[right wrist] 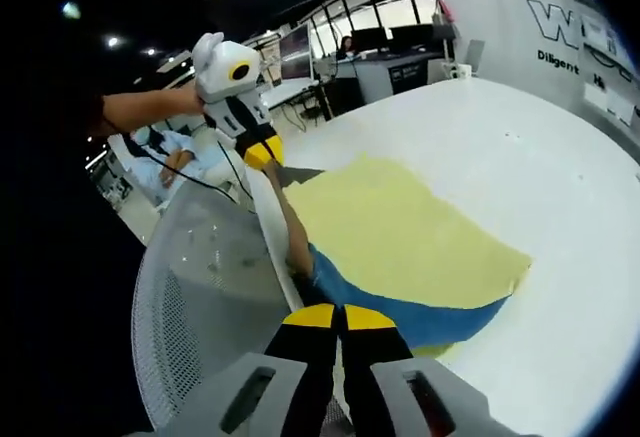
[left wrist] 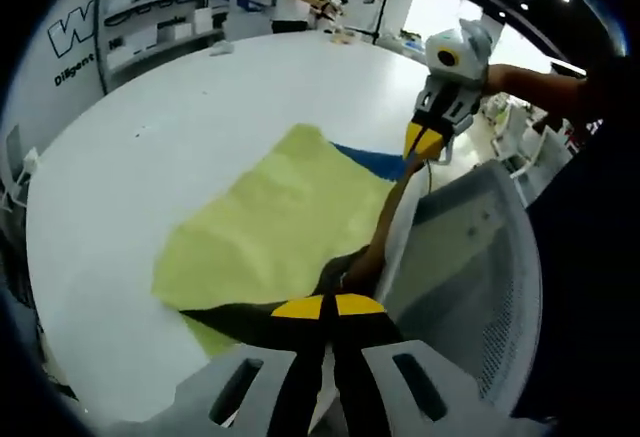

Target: Fold the garment on the visible template until the final outline fits inside the template.

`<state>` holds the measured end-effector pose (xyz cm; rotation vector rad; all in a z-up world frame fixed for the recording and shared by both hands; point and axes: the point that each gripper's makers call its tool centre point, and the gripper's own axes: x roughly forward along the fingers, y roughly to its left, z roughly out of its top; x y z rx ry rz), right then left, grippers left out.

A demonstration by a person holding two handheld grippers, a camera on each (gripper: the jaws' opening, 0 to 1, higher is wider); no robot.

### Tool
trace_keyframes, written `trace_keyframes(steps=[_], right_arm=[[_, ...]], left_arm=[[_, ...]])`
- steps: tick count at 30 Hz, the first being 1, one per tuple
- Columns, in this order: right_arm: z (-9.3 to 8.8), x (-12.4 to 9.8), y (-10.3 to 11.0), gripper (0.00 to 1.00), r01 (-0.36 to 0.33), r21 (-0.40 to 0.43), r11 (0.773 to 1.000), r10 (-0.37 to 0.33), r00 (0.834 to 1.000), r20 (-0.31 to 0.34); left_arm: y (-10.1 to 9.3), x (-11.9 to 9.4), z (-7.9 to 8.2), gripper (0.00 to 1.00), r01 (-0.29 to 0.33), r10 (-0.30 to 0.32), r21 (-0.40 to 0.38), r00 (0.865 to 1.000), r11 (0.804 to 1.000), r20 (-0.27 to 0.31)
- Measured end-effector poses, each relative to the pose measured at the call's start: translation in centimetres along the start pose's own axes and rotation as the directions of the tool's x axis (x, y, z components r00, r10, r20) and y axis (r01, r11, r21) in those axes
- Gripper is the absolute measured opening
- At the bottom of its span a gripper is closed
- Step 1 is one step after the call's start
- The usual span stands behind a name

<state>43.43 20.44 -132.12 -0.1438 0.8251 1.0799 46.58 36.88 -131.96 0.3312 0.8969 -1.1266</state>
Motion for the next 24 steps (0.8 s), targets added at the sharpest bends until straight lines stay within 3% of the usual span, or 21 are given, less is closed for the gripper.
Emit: trace_keyframes(steps=[6, 15, 24], right_arm=[[2.2, -1.0, -1.0, 0.0, 0.022, -0.036, 0.999, -0.021, 0.999, 0.031], [6.5, -1.9, -4.6, 0.0, 0.094, -0.076, 0.993, -0.086, 0.991, 0.104], [8.8, -1.9, -7.0, 0.0, 0.142, -0.097, 0.985, -0.127, 0.982, 0.14]], left_arm=[[0.2, -0.9, 1.4, 0.04, 0.035, -0.035, -0.014, 0.999, 0.999, 0.029], [3.4, -1.7, 4.7, 0.05, 0.001, 0.001, -0.025, 0.996, 1.0, 0.09], [5.5, -1.5, 6.6, 0.05, -0.028, 0.03, -0.017, 0.993, 0.999, 0.116]])
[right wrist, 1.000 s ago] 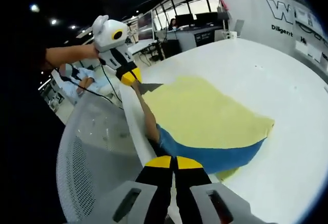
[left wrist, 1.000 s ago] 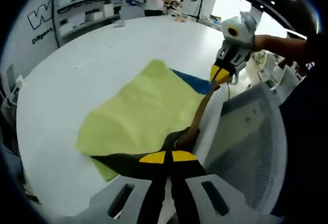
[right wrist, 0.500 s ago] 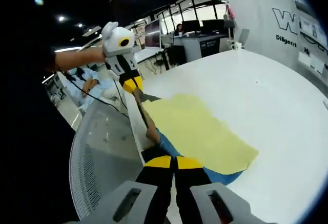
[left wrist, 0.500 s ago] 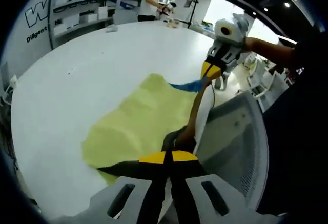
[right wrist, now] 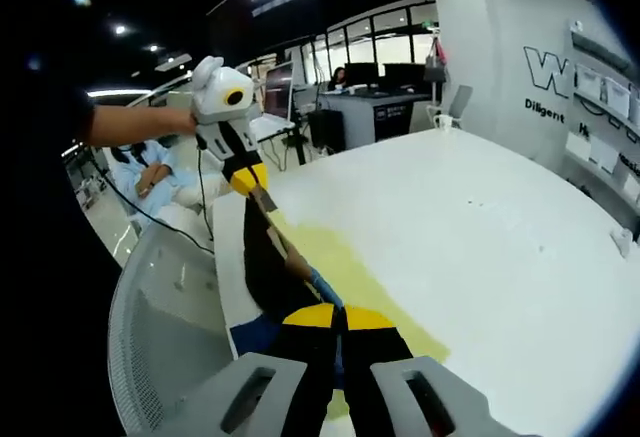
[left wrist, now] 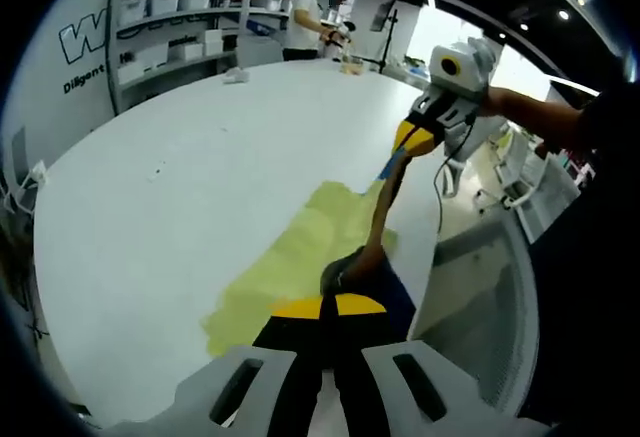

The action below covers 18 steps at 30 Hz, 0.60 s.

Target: Fold the garment on the visible template until the final outline fits inside the template.

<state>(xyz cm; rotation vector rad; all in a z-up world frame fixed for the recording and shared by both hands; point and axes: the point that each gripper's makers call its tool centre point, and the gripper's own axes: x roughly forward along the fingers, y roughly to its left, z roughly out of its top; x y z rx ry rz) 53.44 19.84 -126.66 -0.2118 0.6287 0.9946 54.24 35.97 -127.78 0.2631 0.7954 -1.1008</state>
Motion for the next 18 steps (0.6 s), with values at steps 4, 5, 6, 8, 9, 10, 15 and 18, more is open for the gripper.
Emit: trace_keyframes(steps=[4, 5, 6, 8, 9, 10, 15, 18], right_arm=[[0.7, 0.4, -1.1, 0.0, 0.03, -0.009, 1.0, -0.03, 0.999, 0.016], [0.8, 0.5, -1.3, 0.0, 0.034, -0.009, 0.999, -0.034, 0.999, 0.018], [0.9, 0.6, -1.5, 0.0, 0.038, -0.012, 0.999, -0.038, 0.999, 0.02], [1.3, 0.7, -2.0, 0.0, 0.056, -0.015, 0.998, -0.055, 0.998, 0.029], [1.3, 0.8, -2.2, 0.0, 0.057, -0.015, 0.998, -0.057, 0.998, 0.03], [1.5, 0.9, -2.4, 0.0, 0.062, -0.016, 0.998, -0.061, 0.998, 0.033], [2.3, 1.5, -3.6, 0.0, 0.096, -0.03, 0.995, -0.095, 0.994, 0.048], [2.8, 1.7, -4.1, 0.0, 0.114, -0.033, 0.993, -0.112, 0.992, 0.058]], left_arm=[[1.3, 0.3, 0.8, 0.05, -0.02, 0.02, -0.005, 1.0, 1.0, 0.018], [1.5, 0.4, 0.9, 0.05, -0.023, 0.023, -0.007, 1.0, 1.0, 0.019], [1.8, 0.4, 1.0, 0.05, -0.028, 0.028, -0.008, 0.999, 1.0, 0.021], [2.4, 0.6, 1.4, 0.05, -0.04, 0.04, -0.008, 0.999, 0.999, 0.03], [2.8, 0.6, 1.6, 0.05, -0.045, 0.046, -0.015, 0.998, 0.999, 0.034], [3.1, 0.6, 1.7, 0.05, -0.053, 0.053, -0.017, 0.998, 0.998, 0.038], [4.4, 0.9, 2.4, 0.05, -0.07, 0.071, -0.019, 0.996, 0.997, 0.046], [5.2, 1.0, 2.8, 0.05, -0.081, 0.082, -0.021, 0.995, 0.997, 0.051]])
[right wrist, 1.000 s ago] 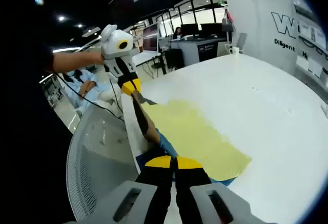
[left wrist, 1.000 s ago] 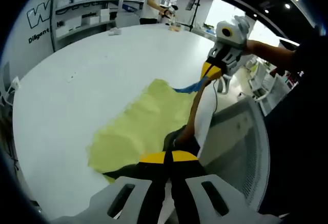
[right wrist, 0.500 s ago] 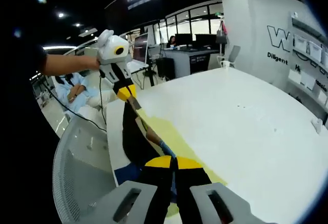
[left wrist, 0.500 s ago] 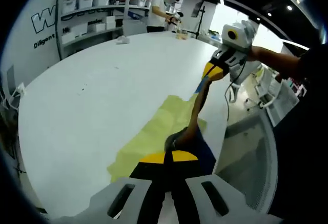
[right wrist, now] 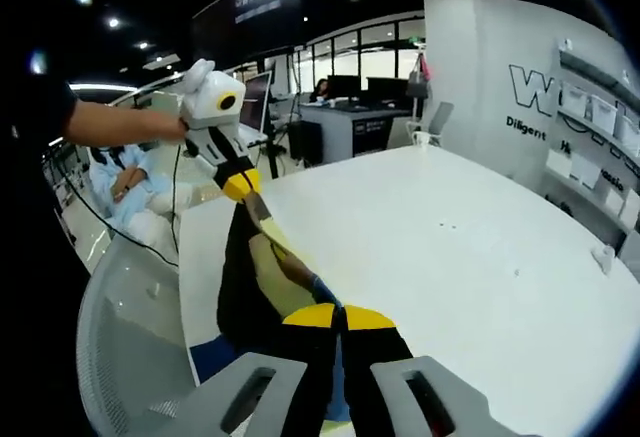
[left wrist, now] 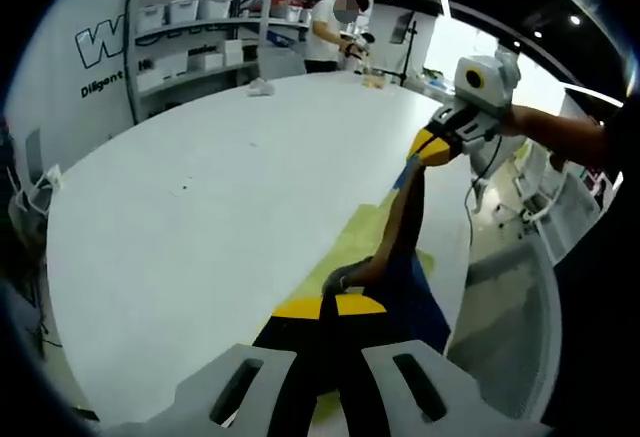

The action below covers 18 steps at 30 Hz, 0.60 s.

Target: Fold the garment on the visible template until the final outline fits inside the template.

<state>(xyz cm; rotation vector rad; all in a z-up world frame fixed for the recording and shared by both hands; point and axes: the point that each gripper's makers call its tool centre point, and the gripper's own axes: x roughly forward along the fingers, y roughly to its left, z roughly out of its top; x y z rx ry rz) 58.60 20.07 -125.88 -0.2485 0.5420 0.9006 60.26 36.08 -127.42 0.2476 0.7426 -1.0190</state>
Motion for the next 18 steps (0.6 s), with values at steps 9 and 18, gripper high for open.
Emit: trace_keyframes(steps=[9, 18], right_arm=[[1.3, 1.2, -2.0, 0.0, 0.051, 0.003, 0.999, -0.051, 0.998, 0.03], [2.3, 2.3, -4.0, 0.0, 0.107, 0.01, 0.994, -0.108, 0.993, 0.052]], left_arm=[[2.4, 0.4, 1.6, 0.05, -0.04, 0.041, -0.024, 0.999, 0.999, 0.035], [3.9, 1.0, 3.5, 0.05, -0.085, 0.087, -0.03, 0.994, 0.996, 0.073]])
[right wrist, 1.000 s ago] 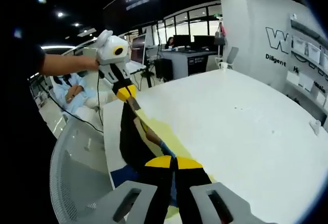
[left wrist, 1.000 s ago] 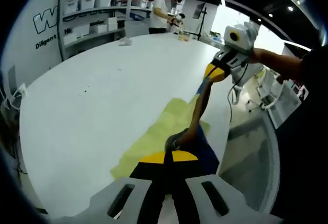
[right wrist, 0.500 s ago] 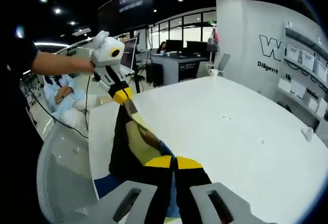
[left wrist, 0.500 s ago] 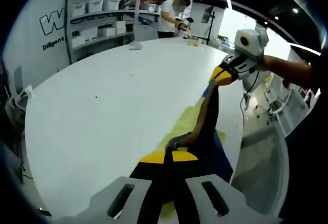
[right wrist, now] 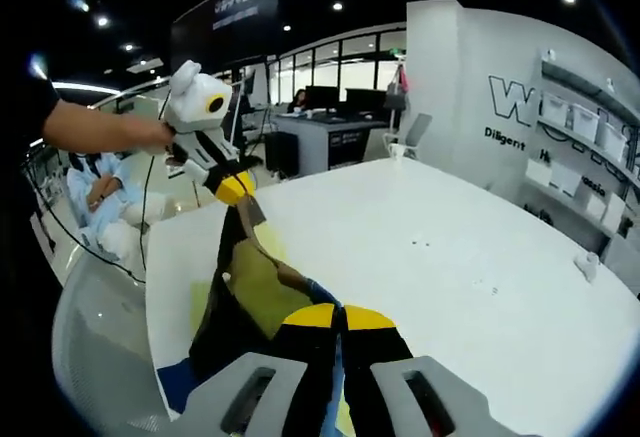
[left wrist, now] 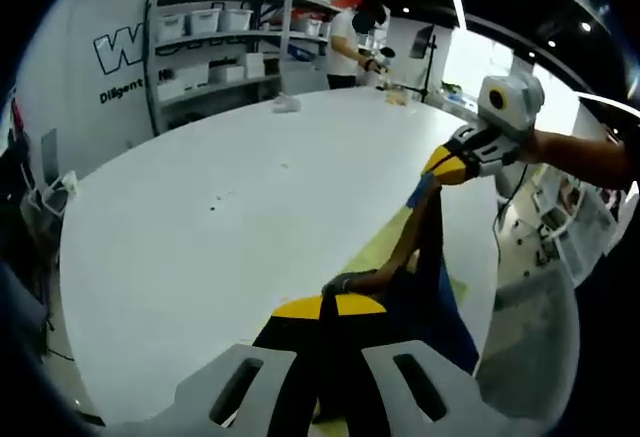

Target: Fold the garment on the visible template until the final outline fits inside the template.

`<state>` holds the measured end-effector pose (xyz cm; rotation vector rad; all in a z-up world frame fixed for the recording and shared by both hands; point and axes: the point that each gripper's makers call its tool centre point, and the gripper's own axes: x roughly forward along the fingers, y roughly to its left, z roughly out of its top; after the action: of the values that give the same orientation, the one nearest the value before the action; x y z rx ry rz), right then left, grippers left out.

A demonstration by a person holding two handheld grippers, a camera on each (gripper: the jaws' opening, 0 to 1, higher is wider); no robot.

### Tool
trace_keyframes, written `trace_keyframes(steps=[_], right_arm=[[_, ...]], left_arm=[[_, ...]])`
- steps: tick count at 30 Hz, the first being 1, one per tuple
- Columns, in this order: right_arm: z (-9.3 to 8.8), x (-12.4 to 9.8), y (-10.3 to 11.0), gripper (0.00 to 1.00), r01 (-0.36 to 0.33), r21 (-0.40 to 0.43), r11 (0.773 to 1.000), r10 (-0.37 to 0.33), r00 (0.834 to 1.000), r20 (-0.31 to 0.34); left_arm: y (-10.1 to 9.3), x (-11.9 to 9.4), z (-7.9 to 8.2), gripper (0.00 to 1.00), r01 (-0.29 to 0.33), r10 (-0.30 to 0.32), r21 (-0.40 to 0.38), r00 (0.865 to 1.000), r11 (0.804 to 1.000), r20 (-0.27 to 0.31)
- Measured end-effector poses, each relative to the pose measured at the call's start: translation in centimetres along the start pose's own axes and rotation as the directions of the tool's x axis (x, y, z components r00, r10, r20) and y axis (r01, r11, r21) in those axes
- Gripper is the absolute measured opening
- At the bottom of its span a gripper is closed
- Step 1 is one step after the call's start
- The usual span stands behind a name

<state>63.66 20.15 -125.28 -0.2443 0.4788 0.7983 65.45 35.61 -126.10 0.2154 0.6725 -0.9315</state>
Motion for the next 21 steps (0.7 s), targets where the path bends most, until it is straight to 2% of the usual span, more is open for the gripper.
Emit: trace_keyframes(steps=[7, 15, 21], right_arm=[[0.5, 0.4, -1.3, 0.0, 0.038, -0.002, 0.999, -0.038, 0.999, 0.009], [2.4, 0.8, -3.3, 0.0, 0.084, 0.008, 0.996, -0.085, 0.995, 0.046], [3.0, 1.5, -4.3, 0.0, 0.098, 0.02, 0.995, -0.099, 0.993, 0.06]], left_arm=[[0.9, 0.7, 1.4, 0.05, -0.02, 0.02, 0.004, 1.0, 1.0, 0.021], [2.0, 1.1, 4.1, 0.05, -0.029, 0.028, 0.014, 0.997, 0.999, 0.069], [3.0, 1.8, 5.2, 0.05, -0.036, 0.035, 0.02, 0.996, 0.999, 0.08]])
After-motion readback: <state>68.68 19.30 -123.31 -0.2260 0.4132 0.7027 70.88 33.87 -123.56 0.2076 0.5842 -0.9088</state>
